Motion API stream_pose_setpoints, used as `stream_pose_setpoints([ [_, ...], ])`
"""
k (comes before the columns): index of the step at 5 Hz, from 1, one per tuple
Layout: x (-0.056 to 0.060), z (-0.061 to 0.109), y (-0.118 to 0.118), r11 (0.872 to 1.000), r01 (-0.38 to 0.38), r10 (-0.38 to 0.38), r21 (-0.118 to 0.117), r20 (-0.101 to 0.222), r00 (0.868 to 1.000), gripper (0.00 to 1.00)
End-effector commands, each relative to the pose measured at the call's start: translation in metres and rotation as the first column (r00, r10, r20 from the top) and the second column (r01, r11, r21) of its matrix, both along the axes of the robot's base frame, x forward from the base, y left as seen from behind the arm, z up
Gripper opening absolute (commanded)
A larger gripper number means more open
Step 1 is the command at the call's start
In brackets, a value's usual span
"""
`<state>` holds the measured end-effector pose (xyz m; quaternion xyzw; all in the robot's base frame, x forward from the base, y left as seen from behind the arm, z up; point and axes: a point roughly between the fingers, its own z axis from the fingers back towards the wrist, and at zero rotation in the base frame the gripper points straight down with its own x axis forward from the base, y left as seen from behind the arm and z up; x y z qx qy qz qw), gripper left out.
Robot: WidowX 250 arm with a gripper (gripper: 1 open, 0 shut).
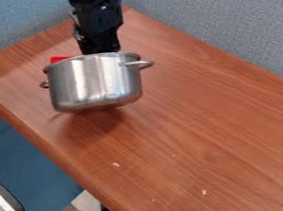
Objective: Move the red object from the metal pot to the table
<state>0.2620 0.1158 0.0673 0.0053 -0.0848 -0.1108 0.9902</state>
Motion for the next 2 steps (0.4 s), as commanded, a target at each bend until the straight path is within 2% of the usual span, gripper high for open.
stream_pose_setpoints([
  [1,-0.059,-0.077,-0.015,0.989,-0.048,0.009,-0.139,-0.263,0.965,0.00],
  [2,-0.063,-0.088,-0.012,0.987,-0.007,-0.036,-0.158,-0.267,0.963,1.00],
])
